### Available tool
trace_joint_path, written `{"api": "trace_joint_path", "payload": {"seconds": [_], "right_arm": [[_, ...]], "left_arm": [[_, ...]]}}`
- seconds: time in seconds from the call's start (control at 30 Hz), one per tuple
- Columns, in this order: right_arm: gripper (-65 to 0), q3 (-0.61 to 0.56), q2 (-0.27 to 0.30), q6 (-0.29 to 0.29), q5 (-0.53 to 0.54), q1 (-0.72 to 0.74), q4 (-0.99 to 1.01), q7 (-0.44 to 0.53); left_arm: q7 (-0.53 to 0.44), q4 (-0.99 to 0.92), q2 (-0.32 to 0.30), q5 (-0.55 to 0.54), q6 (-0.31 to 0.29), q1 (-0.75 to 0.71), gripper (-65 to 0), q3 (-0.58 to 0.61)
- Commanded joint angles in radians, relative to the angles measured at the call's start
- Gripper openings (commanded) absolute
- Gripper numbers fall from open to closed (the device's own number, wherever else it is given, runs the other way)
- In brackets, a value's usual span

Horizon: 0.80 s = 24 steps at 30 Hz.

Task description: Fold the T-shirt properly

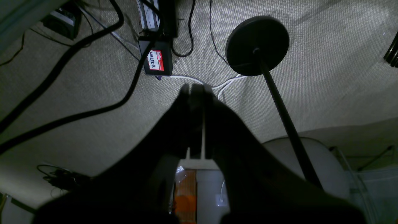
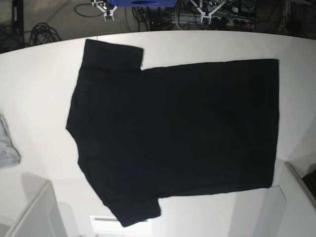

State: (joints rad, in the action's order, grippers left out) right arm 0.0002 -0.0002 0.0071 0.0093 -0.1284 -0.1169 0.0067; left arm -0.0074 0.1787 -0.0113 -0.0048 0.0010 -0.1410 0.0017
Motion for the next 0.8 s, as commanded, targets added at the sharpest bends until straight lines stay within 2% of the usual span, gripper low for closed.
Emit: {"api": "trace_joint_path", "payload": {"seconds": [0.0, 0.1, 0.2, 0.27, 0.37, 0.77], "right_arm": [[-65.0, -0.001, 0.004, -0.011, -0.004, -0.003, -0.002, 0.0], [-65.0, -0.001, 0.004, -0.011, -0.004, -0.003, -0.002, 0.0], [-65.0, -0.001, 0.004, -0.011, -0.004, -0.003, -0.002, 0.0], [-65.0, -0.001, 0.004, -0.011, -0.004, -0.003, -0.002, 0.0], [-65.0, -0.001, 0.004, -0.011, -0.004, -0.003, -0.002, 0.0], [-65.0, -0.002, 0.004, -0.011, -0.006, -0.004, -0.002, 0.0]], "left_arm": [[0.001, 0.011, 0.0, 0.001, 0.006, -0.012, -31.4, 0.002], [0.001, 0.011, -0.002, -0.001, 0.006, -0.015, -34.1, 0.002], [0.001, 0.009, -0.003, -0.001, 0.006, -0.015, -41.0, 0.002], [0.001, 0.008, -0.003, -0.001, 0.006, -0.015, -48.5, 0.002], [0.001, 0.008, -0.003, -0.001, 0.006, -0.015, -64.2, 0.002], [-0.001, 0.011, -0.003, -0.001, 0.006, -0.032, -65.0, -0.009]]}}
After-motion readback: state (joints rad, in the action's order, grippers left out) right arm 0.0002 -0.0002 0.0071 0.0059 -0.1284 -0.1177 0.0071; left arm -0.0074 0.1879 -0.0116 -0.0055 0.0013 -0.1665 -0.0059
